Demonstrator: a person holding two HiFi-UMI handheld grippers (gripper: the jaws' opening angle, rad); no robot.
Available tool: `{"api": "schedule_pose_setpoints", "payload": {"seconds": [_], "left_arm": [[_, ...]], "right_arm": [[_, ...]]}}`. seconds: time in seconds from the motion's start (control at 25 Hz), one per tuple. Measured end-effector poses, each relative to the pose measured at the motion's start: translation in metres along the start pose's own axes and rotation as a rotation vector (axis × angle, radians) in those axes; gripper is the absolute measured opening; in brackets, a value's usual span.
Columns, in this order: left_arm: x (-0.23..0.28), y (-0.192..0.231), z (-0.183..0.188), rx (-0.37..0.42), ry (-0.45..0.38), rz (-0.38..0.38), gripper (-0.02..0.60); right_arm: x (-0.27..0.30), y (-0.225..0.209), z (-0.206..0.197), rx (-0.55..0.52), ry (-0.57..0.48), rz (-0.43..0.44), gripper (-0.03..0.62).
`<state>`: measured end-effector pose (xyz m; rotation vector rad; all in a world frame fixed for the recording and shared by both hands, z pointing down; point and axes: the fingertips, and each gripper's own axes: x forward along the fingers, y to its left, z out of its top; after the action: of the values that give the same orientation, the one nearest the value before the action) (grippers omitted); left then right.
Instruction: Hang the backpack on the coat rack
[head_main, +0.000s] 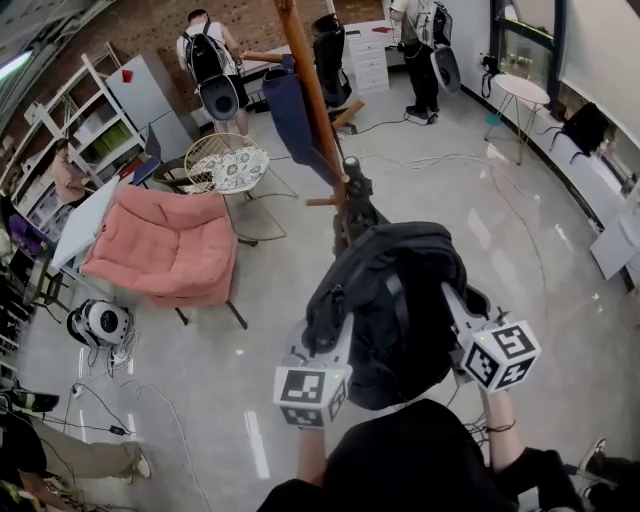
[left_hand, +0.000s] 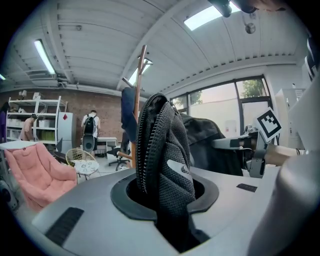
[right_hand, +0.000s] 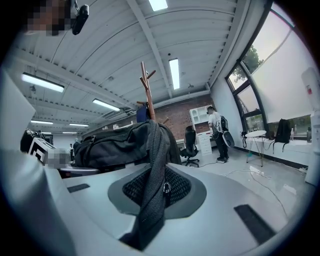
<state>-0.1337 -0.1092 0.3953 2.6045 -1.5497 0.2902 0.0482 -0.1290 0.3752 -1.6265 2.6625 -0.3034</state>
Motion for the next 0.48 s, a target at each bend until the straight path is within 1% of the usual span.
{"api": "schedule_pose_setpoints", "payload": {"seconds": [0.28, 0.48], "left_arm": [[0.027, 0.022, 0.015, 0.001, -0.004, -0.007, 0.118], [0.059, 0.026, 0.02, -0.006, -0.002, 0.01, 0.118]], "right_arm": [[0.032, -0.009, 0.016, -0.009, -0.002, 0.008, 0.046], [0.059, -0.034, 0.024, -0.009, 0.001, 0.025, 0.047]]}}
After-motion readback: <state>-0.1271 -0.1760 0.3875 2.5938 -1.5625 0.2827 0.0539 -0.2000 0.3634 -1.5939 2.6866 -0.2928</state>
